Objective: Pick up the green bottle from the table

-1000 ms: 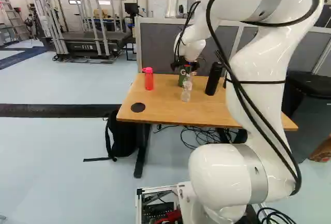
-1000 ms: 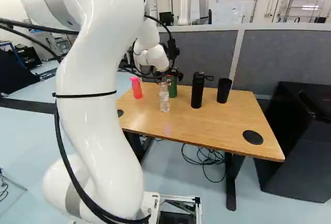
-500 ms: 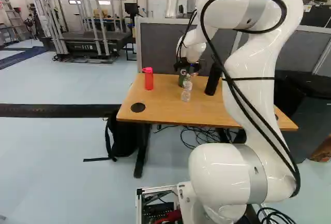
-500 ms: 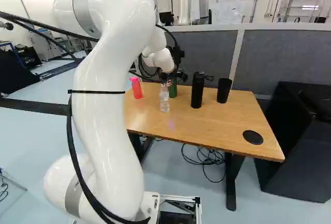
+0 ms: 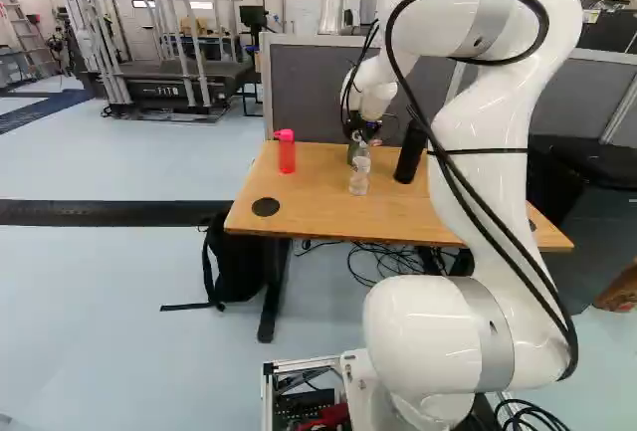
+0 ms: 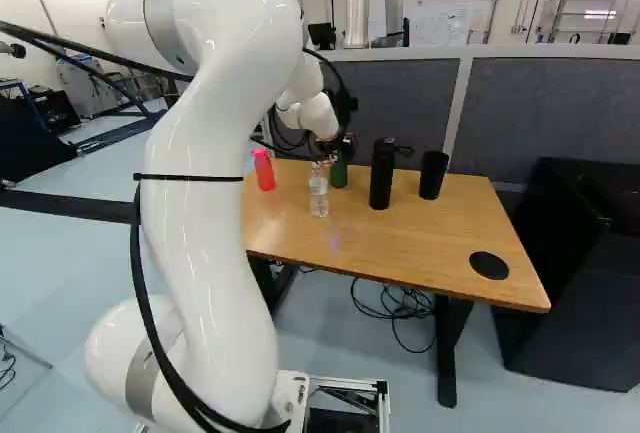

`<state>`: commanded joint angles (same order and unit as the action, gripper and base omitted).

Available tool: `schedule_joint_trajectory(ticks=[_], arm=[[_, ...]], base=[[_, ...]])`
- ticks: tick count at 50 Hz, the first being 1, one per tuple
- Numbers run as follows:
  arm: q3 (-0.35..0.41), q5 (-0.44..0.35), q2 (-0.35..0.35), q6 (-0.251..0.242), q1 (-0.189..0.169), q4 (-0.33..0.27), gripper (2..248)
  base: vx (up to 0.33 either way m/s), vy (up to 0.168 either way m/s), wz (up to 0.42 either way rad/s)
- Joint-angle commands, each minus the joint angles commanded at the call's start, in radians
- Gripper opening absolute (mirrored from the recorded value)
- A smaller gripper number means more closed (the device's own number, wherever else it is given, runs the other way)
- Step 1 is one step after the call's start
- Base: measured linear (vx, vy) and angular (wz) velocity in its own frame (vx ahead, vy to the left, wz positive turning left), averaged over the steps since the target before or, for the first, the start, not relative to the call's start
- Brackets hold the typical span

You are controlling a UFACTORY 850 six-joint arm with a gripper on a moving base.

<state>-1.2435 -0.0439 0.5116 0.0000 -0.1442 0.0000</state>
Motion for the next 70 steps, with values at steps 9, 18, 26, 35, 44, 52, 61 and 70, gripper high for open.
schedule_joint_trajectory(ticks=[9,18,26,35,44,52,61,70], arm=[[0.003,0.000,-0.014,0.000,0.000,0.000,121],[0.009,0.000,-0.036,0.000,0.000,0.000,121],[0.024,0.000,-0.063,0.000,-0.001,0.000,121],[0.046,0.000,-0.098,0.000,-0.002,0.000,121],[0.066,0.000,-0.132,0.000,-0.004,0.000,121],[0.085,0.000,-0.163,0.000,-0.005,0.000,121],[0.105,0.000,-0.198,0.000,-0.006,0.000,121],[0.124,0.000,-0.233,0.000,-0.008,0.000,121]], base=[[0.000,0.000,0.000],[0.000,0.000,0.000],[0.000,0.000,0.000],[0.000,0.000,0.000],[0.000,0.000,0.000],[0.000,0.000,0.000],[0.000,0.000,0.000],[0.000,0.000,0.000]])
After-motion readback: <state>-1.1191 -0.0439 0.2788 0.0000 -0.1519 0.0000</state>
